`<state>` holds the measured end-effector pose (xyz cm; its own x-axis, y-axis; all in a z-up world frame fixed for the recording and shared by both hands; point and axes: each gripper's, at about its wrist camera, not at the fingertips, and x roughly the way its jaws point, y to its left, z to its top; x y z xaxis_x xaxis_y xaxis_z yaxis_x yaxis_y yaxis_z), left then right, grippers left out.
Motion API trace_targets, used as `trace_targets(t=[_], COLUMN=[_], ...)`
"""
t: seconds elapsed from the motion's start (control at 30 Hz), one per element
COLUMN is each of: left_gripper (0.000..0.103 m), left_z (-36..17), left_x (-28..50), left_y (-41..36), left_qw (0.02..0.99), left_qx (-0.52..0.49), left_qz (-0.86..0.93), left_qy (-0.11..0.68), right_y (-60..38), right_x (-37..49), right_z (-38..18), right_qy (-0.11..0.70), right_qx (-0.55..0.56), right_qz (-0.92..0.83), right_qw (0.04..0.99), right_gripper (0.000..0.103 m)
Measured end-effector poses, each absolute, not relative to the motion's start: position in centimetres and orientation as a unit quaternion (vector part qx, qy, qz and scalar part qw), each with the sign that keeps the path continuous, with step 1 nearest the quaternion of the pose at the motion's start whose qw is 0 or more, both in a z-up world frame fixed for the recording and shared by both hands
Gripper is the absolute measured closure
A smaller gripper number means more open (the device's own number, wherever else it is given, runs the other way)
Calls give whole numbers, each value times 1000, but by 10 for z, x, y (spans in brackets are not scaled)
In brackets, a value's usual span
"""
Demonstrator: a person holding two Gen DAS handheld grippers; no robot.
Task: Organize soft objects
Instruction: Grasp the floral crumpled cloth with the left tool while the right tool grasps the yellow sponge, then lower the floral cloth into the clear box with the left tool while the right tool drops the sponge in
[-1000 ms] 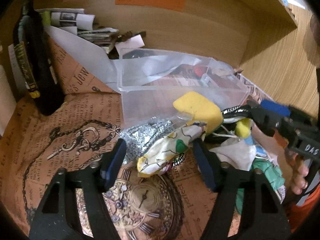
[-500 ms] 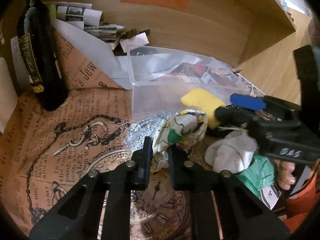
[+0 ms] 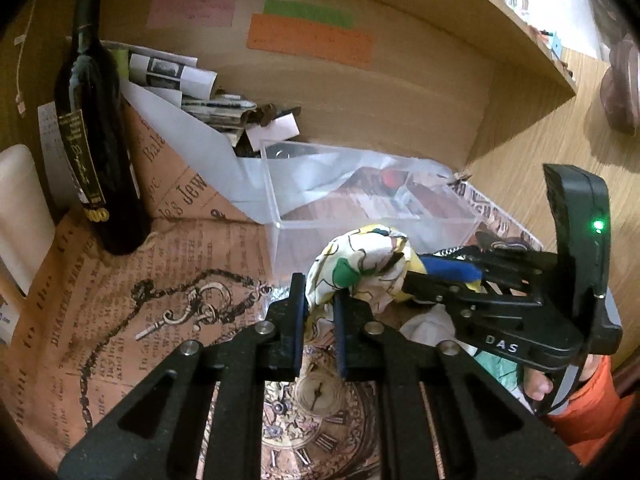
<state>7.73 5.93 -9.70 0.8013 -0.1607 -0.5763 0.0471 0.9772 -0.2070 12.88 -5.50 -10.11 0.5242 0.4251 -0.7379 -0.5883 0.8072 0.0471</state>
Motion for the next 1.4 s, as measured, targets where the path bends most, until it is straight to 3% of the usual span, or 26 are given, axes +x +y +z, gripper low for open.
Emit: trace_targets(t=[0.07,0.83,1.1,1.4], left_gripper=[91,91,91,91], left_z=[-93,-33,-58,-100], left_x=[76,138,195,243], left_y=[60,39,28,27], left_qw=[946,965,946,915], left_qx=[-93,-37,-21,-15], left_qz=[-54,-11,-13,-23], left_qy=[306,261,323,402], right_y=[-59,-124,-126,-121], right_x=[127,139,174,215], right_z=[-97,-27,-41,-80], right_qy=[385,279,305,389], right_qx=[-98,-51,-68,-67], right_qz=[292,231,215,221], right_qw=[870,931,925,892], right_gripper=[84,84,84,84])
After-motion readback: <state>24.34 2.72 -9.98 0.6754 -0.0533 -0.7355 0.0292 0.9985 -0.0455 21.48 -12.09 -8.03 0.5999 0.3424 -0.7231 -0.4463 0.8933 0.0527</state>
